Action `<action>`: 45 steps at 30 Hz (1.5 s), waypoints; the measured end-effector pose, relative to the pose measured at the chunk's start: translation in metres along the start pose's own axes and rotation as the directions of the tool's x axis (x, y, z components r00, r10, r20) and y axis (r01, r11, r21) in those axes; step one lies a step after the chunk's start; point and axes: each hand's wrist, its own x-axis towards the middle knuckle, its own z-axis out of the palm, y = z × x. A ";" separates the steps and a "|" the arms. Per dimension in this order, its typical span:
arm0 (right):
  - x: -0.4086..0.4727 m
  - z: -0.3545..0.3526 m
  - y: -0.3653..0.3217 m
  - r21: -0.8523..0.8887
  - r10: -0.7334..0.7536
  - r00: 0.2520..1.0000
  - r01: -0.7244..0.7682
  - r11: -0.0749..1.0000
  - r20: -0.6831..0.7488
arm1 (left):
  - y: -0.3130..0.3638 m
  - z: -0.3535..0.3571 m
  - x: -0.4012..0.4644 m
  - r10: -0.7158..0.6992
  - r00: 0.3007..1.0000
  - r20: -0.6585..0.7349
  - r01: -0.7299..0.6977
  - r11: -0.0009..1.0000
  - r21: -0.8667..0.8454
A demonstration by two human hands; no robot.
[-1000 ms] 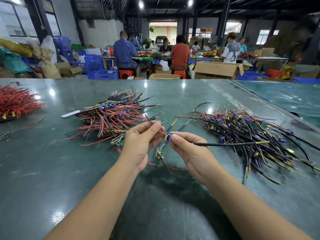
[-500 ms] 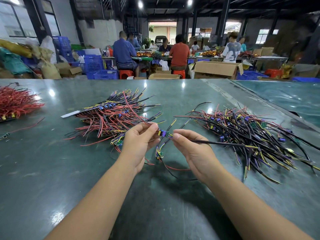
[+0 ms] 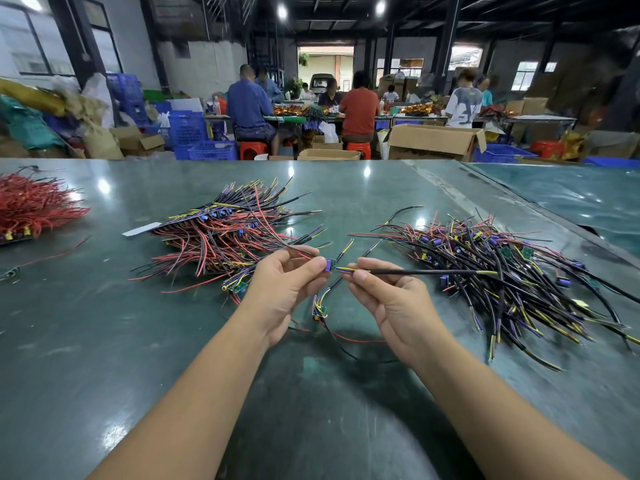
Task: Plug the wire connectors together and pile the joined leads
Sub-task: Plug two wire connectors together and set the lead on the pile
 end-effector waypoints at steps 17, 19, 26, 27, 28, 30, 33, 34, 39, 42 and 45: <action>-0.004 0.008 -0.003 -0.032 -0.182 0.983 0.182 0.983 0.003 | -0.007 0.010 -0.001 0.018 1.000 -0.015 -0.021 0.966 -0.256; -0.005 0.008 -0.002 -0.106 -0.180 0.984 0.180 0.978 0.009 | -0.006 0.008 -0.001 0.030 0.999 -0.024 -0.034 0.974 -0.224; -0.002 0.009 -0.006 -0.163 -0.319 0.948 0.315 0.935 -0.001 | -0.006 0.013 -0.005 0.033 0.999 0.010 -0.029 0.964 -0.265; -0.001 0.009 -0.007 -0.144 -0.324 0.946 0.318 0.937 -0.019 | -0.005 0.013 -0.005 0.024 0.999 0.023 -0.017 0.966 -0.256; 0.001 0.007 -0.009 -0.111 -0.329 0.943 0.322 0.940 -0.052 | -0.005 0.013 -0.005 0.009 0.999 0.040 0.001 0.970 -0.243; 0.008 0.004 -0.017 -0.017 -0.329 0.933 0.330 0.944 -0.144 | -0.005 0.012 -0.005 -0.038 0.998 0.052 0.048 0.974 -0.220; 0.026 -0.005 -0.038 0.097 -0.325 0.901 0.365 0.926 -0.288 | -0.005 0.008 -0.002 -0.075 0.997 0.012 0.076 0.973 -0.216; 0.033 -0.010 -0.046 0.119 -0.312 0.896 0.364 0.924 -0.316 | -0.005 0.006 -0.002 -0.077 0.997 0.004 0.077 0.974 -0.212; 0.047 -0.040 -0.058 -0.078 0.006 0.958 -0.029 0.997 -0.288 | -0.005 -0.004 0.006 0.012 0.989 -0.146 -0.010 1.000 0.020; 0.037 -0.038 -0.044 -0.294 0.050 0.972 -0.118 0.948 -0.230 | -0.006 -0.019 0.016 0.272 0.933 -0.237 -0.109 0.839 0.533; 0.027 -0.026 -0.028 -0.732 -0.027 0.993 -0.066 0.679 -0.114 | -0.007 -0.026 0.018 0.312 0.943 -0.115 -0.107 0.611 0.785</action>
